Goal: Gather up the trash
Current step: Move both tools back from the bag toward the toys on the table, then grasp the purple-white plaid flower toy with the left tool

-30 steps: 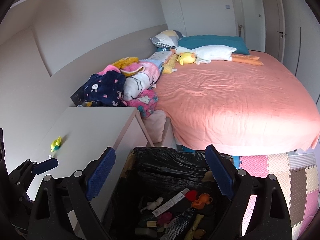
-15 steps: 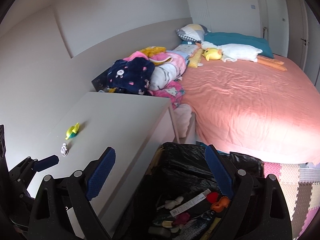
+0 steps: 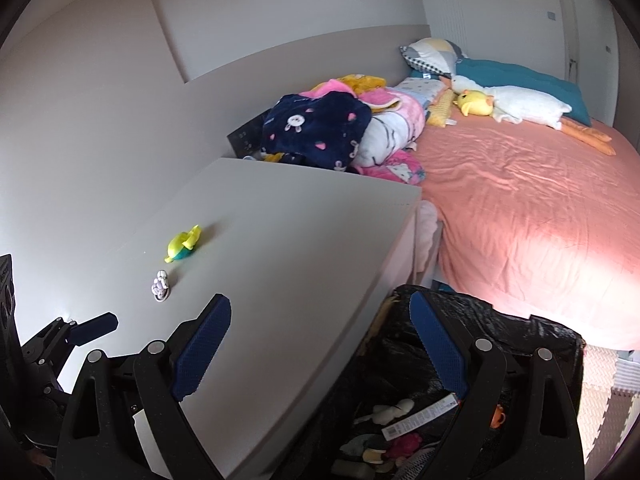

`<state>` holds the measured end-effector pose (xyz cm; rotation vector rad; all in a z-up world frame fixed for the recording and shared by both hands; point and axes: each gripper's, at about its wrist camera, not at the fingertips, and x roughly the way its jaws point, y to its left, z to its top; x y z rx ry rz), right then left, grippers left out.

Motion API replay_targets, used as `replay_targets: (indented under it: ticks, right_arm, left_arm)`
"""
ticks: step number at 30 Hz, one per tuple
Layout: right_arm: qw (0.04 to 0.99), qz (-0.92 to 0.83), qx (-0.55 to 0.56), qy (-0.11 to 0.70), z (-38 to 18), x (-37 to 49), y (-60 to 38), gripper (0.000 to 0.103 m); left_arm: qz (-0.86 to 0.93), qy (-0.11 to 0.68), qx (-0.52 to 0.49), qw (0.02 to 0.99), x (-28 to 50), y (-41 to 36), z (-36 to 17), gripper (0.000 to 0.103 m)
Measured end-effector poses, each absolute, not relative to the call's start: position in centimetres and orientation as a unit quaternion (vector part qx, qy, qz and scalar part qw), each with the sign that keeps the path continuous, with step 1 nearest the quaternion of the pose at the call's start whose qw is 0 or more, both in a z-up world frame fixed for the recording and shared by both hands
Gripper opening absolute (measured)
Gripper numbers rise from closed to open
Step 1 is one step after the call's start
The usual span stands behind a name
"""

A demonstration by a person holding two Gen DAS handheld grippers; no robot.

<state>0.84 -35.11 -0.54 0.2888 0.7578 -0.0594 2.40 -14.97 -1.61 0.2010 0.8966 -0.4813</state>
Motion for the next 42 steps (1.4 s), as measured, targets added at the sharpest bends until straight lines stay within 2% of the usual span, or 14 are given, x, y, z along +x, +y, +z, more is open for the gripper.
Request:
replay_targets:
  ticks: [4, 11, 18, 26, 28, 29, 34, 39, 42]
  right_arm:
    - [0.918, -0.016, 0.134, 0.373, -1.0, 2.3, -33.6, 0.091]
    - [0.914, 0.003, 0.122, 0.386, -1.8, 4.9, -31.4, 0.091]
    - [0.910, 0.018, 0.111, 0.399, -2.7, 7.3, -29.6, 0.091]
    - [0.907, 0.027, 0.109, 0.406, -3.6, 10.1, -28.3, 0.091]
    - [0.906, 0.031, 0.109, 0.408, -3.8, 10.7, -28.0, 0.091]
    - [0.905, 0.033, 0.109, 0.410, -3.8, 11.0, -27.8, 0.091]
    - [0.902, 0.048, 0.108, 0.415, -4.2, 12.9, -26.6, 0.091]
    - [0.899, 0.060, 0.110, 0.420, -4.6, 14.5, -25.3, 0.091]
    - [0.896, 0.070, 0.110, 0.425, -4.9, 15.5, -24.6, 0.091]
  left_arm:
    - [-0.210, 0.427, 0.083, 0.876, 3.5, -13.2, -2.0, 0.097]
    - [-0.185, 0.447, 0.061, 0.873, 6.2, -10.6, -3.7, 0.083]
    - [-0.177, 0.457, 0.041, 0.871, 8.9, -8.9, -5.1, 0.080]
    - [-0.167, 0.462, 0.037, 0.870, 12.4, -7.7, -6.4, 0.063]
    - [-0.167, 0.464, 0.041, 0.869, 13.2, -7.6, -6.7, 0.051]
    - [-0.168, 0.466, 0.044, 0.867, 13.5, -7.6, -6.9, 0.048]
    - [-0.166, 0.469, 0.051, 0.866, 14.3, -7.5, -7.5, 0.046]
    - [-0.167, 0.469, 0.056, 0.865, 14.3, -7.3, -8.1, 0.037]
    - [-0.164, 0.457, 0.057, 0.873, 14.1, -7.0, -7.9, 0.028]
